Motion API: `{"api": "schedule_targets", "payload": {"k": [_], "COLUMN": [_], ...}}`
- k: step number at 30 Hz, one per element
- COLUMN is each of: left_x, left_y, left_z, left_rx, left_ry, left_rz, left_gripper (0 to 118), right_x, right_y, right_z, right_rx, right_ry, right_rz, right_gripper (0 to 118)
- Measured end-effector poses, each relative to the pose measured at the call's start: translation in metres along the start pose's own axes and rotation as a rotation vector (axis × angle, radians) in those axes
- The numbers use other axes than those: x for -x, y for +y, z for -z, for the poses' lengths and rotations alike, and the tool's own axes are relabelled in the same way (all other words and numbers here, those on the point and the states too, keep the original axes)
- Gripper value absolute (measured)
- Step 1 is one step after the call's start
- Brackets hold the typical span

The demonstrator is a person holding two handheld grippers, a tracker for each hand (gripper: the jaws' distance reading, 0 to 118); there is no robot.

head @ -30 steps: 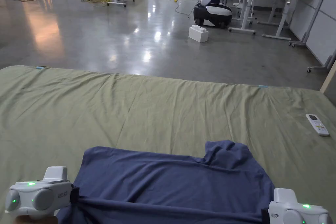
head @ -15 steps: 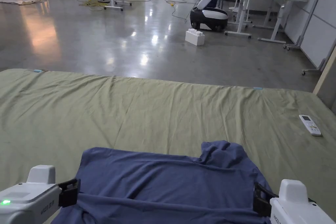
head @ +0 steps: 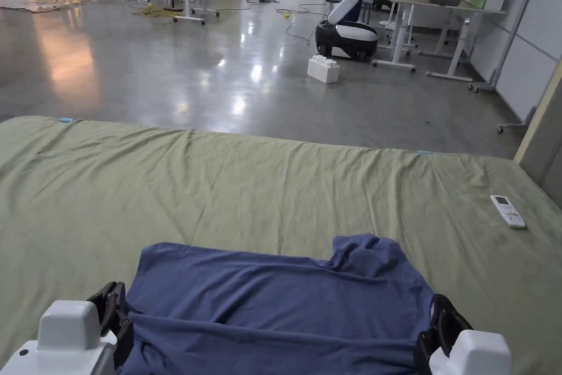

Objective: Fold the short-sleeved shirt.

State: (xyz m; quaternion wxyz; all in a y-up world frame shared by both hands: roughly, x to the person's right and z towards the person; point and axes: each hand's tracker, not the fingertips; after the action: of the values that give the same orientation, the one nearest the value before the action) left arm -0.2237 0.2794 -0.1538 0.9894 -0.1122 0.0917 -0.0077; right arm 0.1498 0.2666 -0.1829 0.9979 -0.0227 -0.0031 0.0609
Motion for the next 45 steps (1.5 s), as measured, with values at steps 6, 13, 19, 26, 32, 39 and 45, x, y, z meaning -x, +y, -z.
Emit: {"api": "schedule_targets", "payload": {"k": [6,13,19,26,32,39,45], "left_x": [0.012,0.051,0.067,0.067,0.06,0.06,0.074], "left_y": [-0.008,-0.024,-0.038,-0.055,-0.083,-0.091,-0.089], "left_z": [-0.001,0.053,0.125,0.189,0.214,0.2,0.185], "left_rx": [0.055,0.31,0.567,0.752,0.913,0.883,0.895], "left_ry": [0.004,-0.026,-0.049,-0.041,0.005,-0.06,-0.128], "left_rz": [-0.007,-0.028,0.0,0.008,0.047,0.021,-0.004], "left_gripper": [3,3,7,76,76,25,8], "right_x": [0.005,0.003,0.0,-0.005,-0.006,-0.007,-0.011], "right_y": [0.005,-0.004,-0.014,-0.028,-0.035,-0.042,-0.047], "right_z": [-0.006,-0.003,0.0,0.005,0.005,0.008,0.009], "right_rx": [-0.007,0.036,0.074,0.127,0.165,0.197,0.216], "right_ry": [0.008,0.029,0.028,0.019,0.017,0.014,0.014], "right_rz": [-0.008,-0.02,-0.034,-0.058,-0.069,-0.065,-0.042], "right_gripper": [0,0,0,0,0,0,0]}}
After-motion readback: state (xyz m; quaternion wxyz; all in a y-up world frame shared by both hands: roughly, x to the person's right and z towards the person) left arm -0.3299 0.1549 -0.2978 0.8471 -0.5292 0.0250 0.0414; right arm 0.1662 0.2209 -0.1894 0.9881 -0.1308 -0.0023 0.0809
